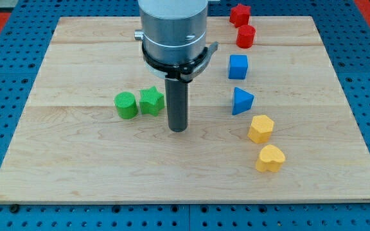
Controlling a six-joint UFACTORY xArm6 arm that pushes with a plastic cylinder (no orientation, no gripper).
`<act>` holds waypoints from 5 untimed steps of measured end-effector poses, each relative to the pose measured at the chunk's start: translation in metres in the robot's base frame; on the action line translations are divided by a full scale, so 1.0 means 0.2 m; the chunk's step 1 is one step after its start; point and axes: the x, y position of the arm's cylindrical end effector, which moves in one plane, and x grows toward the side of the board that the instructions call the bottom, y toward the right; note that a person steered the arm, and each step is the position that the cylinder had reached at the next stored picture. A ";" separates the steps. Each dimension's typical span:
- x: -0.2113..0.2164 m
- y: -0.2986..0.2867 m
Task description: Move the green star horizontally to the blue triangle
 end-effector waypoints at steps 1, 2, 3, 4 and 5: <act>0.00 -0.03; 0.00 -0.07; -0.03 -0.11; -0.07 -0.17; -0.20 0.04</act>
